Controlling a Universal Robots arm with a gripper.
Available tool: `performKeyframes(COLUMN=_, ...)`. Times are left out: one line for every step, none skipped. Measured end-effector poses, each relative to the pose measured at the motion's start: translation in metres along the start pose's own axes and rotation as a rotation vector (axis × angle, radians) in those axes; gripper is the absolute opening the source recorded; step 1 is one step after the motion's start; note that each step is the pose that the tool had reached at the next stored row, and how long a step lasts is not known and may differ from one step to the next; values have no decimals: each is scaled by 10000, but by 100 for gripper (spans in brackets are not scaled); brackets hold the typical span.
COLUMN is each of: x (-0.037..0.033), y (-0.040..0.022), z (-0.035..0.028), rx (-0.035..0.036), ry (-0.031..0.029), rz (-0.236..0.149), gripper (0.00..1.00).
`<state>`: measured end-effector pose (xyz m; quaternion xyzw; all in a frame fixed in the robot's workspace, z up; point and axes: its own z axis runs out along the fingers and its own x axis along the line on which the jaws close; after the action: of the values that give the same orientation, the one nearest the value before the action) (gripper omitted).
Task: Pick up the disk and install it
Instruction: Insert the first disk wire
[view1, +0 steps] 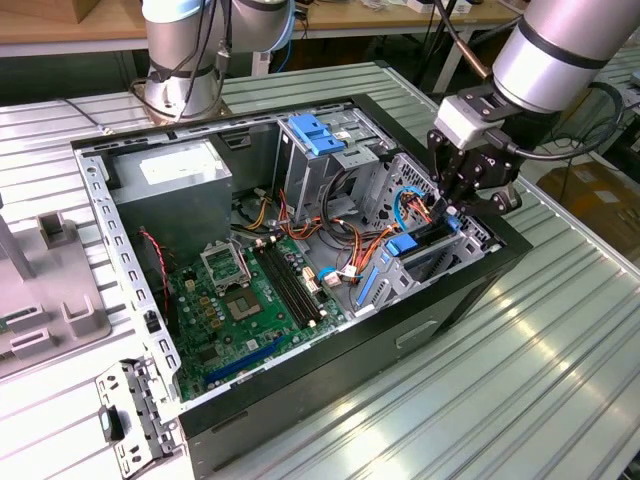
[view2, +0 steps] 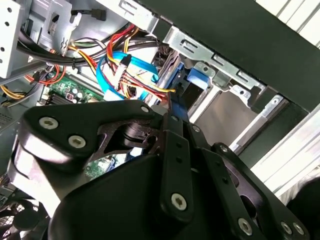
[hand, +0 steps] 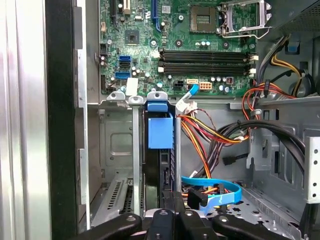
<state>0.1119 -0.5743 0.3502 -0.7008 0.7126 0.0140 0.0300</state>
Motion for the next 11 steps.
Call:
performKeyframes(x=0, y=-7, z=8, rx=-20, ry=0, rz=1, gripper=11)
performKeyframes(x=1, y=-11, z=15, rx=-36, ry=0, rz=2, gripper=11)
performKeyframes(x=1, y=-12, z=22, rx=-45, ry=1, rz=4, gripper=11)
performKeyframes(x=2, y=-12, z=29, rx=-54, ry=-2, rz=5, gripper=11)
performKeyframes(x=2, y=-14, z=35, rx=-63, ry=-2, rz=4, gripper=11)
performKeyframes(x=3, y=-14, z=40, rx=-69, ry=-7, rz=4, gripper=11)
performKeyframes(x=6, y=-16, z=47, rx=-80, ry=-11, rz=4, gripper=11)
performKeyframes(x=10, y=-17, z=50, rx=-84, ry=-16, rz=5, gripper=11)
performKeyframes(x=13, y=-19, z=52, rx=-86, ry=-19, rz=5, gripper=11)
performKeyframes(x=13, y=-19, z=51, rx=-86, ry=-20, rz=5, gripper=11)
performKeyframes(x=13, y=-22, z=51, rx=-87, ry=-22, rz=5, gripper=11)
